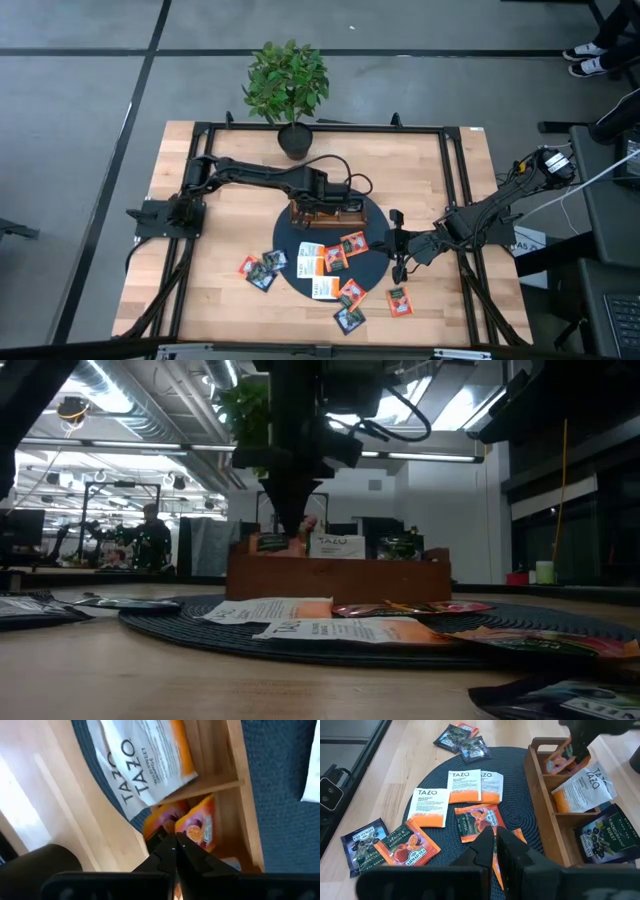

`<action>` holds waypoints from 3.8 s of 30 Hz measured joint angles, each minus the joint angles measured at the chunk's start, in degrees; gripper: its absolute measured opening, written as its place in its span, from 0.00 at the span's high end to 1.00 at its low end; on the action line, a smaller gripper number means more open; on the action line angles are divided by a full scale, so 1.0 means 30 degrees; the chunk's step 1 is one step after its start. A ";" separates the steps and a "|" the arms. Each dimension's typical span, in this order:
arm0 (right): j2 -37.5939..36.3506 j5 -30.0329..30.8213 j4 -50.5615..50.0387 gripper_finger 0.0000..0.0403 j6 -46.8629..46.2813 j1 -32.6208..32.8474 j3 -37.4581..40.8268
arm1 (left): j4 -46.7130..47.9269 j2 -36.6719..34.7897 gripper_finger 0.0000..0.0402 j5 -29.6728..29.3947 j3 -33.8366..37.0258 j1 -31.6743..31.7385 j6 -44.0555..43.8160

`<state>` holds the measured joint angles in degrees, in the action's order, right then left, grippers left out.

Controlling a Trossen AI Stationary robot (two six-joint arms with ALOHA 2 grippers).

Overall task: Pick & Place Tea
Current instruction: Put the orange tea bag into the left side of the wooden organizer, then put the violet tea bag into the right side of the wooden organizer

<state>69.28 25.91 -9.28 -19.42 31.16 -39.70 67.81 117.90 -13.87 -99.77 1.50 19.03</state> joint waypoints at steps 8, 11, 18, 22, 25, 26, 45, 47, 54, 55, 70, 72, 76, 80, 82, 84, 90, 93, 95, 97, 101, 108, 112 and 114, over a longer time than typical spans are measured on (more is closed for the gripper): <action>0.0000 0.0000 -0.0095 0.94 -0.0007 0.0000 0.0000 | -0.0123 0.0089 0.99 -0.1026 -0.0029 0.0000 0.0062; 0.0000 0.0000 -0.0131 0.94 -0.0007 0.0000 0.0000 | -0.0088 0.0075 0.99 -0.1071 -0.0029 0.0000 0.0066; 0.0000 0.0000 -0.0145 0.94 -0.0007 0.0000 0.0000 | -0.0080 0.0067 0.99 -0.2005 -0.0029 -0.0096 0.0166; 0.0000 0.0000 -0.0144 0.94 -0.0007 0.0000 0.0000 | -0.0088 0.0067 0.99 -0.2722 -0.0035 -0.0219 0.0277; 0.0000 0.0000 -0.0145 0.94 0.0007 0.0000 0.0000 | -0.0088 0.0053 0.99 -0.2714 -0.0036 -0.0255 0.0270; 0.0000 0.0000 -0.0145 0.94 0.0014 0.0000 0.0000 | -0.0088 0.0045 0.99 -0.2714 -0.0036 -0.0255 0.0263; 0.0000 0.0000 -0.0145 0.94 0.0000 0.0000 0.0000 | -0.0095 0.0038 0.89 -0.2405 -0.0051 -0.0277 0.0212; 0.0000 0.0000 -0.0160 0.94 0.0000 0.0000 0.0000 | -0.0095 0.0038 0.88 -0.2414 -0.0051 -0.0331 0.0212; 0.0000 0.0000 -0.0255 0.94 -0.0007 -0.0004 0.0000 | 0.0040 0.0031 0.82 -0.2543 -0.0767 -0.0694 0.0348; 0.0000 0.0000 -0.0277 0.94 -0.0007 0.0000 0.0000 | 0.0159 0.0031 0.81 -0.2587 -0.1024 -0.0772 0.0362; 0.0000 0.0000 -0.0361 0.94 -0.0007 0.0000 0.0000 | 0.4875 -0.1190 0.92 -0.3501 -0.4364 -0.1872 -0.4494; 0.0000 -0.0007 -0.0496 0.94 -0.0007 0.0006 0.0000 | 0.4848 -0.1635 0.96 -0.3505 -0.4364 -0.2285 -0.5115; 0.0000 -0.0015 -0.0510 0.94 0.0051 0.0067 0.0000 | 0.4432 -0.2119 0.99 -0.3553 -0.4358 -0.3349 -0.5939; 0.0000 -0.0022 -0.0517 0.94 0.0051 0.0095 0.0000 | 0.3854 -0.2521 0.99 -0.3548 -0.4356 -0.4457 -0.6711; 0.0020 -0.0015 -0.0517 0.94 0.0051 0.0095 0.0000 | 0.3486 -0.2534 0.99 -0.3526 -0.4356 -0.4920 -0.6797; 0.0047 -0.0015 -0.0519 0.94 0.0066 0.0095 0.0000 | 0.2988 -0.2534 0.99 -0.3391 -0.4349 -0.5361 -0.6797; 0.0261 -0.0029 -0.0473 0.94 0.0056 0.0095 -0.0007 | 0.1137 -0.2556 0.99 -0.1938 -0.3642 -0.6358 -0.6798; 0.0293 -0.0102 -0.0457 0.94 0.0044 0.0094 -0.0007 | 0.0572 -0.2724 0.99 -0.1877 -0.2838 -0.6799 -0.7075; 0.0328 -0.0130 -0.0472 0.94 0.0050 0.0095 -0.0007 | 0.0170 -0.3044 1.00 -0.1989 -0.1980 -0.7053 -0.7414; 0.0328 -0.0175 -0.0412 0.94 0.0020 0.0090 -0.0007 | -0.1084 -0.3392 0.99 -0.1819 -0.0861 -0.7190 -0.7596; 0.0328 -0.0182 -0.0401 0.94 0.0029 0.0095 -0.0007 | -0.3774 -0.4671 0.99 -0.1201 0.1890 -0.7382 -0.7753; 0.0328 -0.0182 -0.0386 0.94 0.0055 0.0087 -0.0007 | -0.9144 -0.7990 0.99 -0.0328 0.7648 -0.7550 -0.8458; 0.0328 -0.0502 -0.0370 0.94 0.0051 0.0086 -0.0007 | -1.1853 -1.0077 0.99 -0.0324 1.0703 -0.7779 -0.8938; 0.0328 -0.1034 -0.0352 0.94 0.0051 0.0081 -0.0007 | -1.3357 -1.0997 0.99 -0.0325 1.2128 -0.7957 -0.8946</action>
<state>70.26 22.81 -10.34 -19.27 31.40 -39.72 27.74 84.91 -14.84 -63.38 -22.37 -7.81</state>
